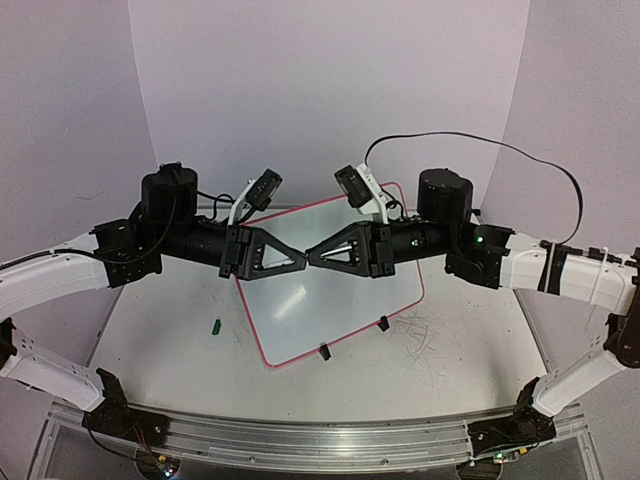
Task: Write a sentence on the whiteboard
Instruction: Pass from the left arm to the right
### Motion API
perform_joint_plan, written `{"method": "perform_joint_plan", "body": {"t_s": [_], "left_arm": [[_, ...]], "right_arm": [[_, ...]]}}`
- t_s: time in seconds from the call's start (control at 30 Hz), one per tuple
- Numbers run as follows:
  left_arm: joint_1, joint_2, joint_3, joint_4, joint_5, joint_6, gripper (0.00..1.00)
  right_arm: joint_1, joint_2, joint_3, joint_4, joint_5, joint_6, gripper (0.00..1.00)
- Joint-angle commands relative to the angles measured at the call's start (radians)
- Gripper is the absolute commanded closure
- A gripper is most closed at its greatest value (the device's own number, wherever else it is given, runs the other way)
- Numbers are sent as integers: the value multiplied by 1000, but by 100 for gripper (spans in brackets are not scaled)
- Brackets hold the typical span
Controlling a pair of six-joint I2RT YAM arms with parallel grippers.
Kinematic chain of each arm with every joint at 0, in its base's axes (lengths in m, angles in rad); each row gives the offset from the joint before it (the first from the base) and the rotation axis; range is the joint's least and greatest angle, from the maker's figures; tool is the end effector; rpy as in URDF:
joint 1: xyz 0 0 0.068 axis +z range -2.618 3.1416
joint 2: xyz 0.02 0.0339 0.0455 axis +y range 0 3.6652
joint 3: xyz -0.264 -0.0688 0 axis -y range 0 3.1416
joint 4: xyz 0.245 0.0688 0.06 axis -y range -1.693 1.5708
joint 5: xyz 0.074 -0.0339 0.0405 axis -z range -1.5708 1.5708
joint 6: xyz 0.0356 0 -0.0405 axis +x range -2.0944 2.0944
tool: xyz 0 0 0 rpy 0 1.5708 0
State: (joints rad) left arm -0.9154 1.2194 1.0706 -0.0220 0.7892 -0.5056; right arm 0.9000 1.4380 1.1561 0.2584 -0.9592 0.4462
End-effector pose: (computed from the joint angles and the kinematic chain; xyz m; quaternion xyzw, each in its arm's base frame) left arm 0.1494 -0.2358 0.3675 0.3861 0.6409 -0.6108 0.2590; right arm 0.1832 0.2778 0.3624 -0.4569 0.5459 0.6446 0.2789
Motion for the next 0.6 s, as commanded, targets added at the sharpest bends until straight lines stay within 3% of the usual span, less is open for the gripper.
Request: {"method": "perform_joint_plan", "body": {"t_s": [0.0,0.13,0.2,0.3,0.4,0.57], "left_arm": [[-2,-12,18,-17,6,27,85],[-2,-61,5,-20,-32,39,55],[-1,-70,4,-24,-37,39,49],[0,-58,9,-39,-24,39,48],[0,-49,5,-47,-15,39,58],[0,-35,2,-52,11,36,64]], "right_arm": [[-7,-8,32,-14,-13,-26,100],[-10,-25,12,-16,-3,-29,100],[-11,-30,11,-16,-9,-30,100],[-11,-41,10,-15,-13,-34,100],[-10,-50,8,-16,-12,-38,100],[-11,-60,-1,-16,10,-39,100]]}}
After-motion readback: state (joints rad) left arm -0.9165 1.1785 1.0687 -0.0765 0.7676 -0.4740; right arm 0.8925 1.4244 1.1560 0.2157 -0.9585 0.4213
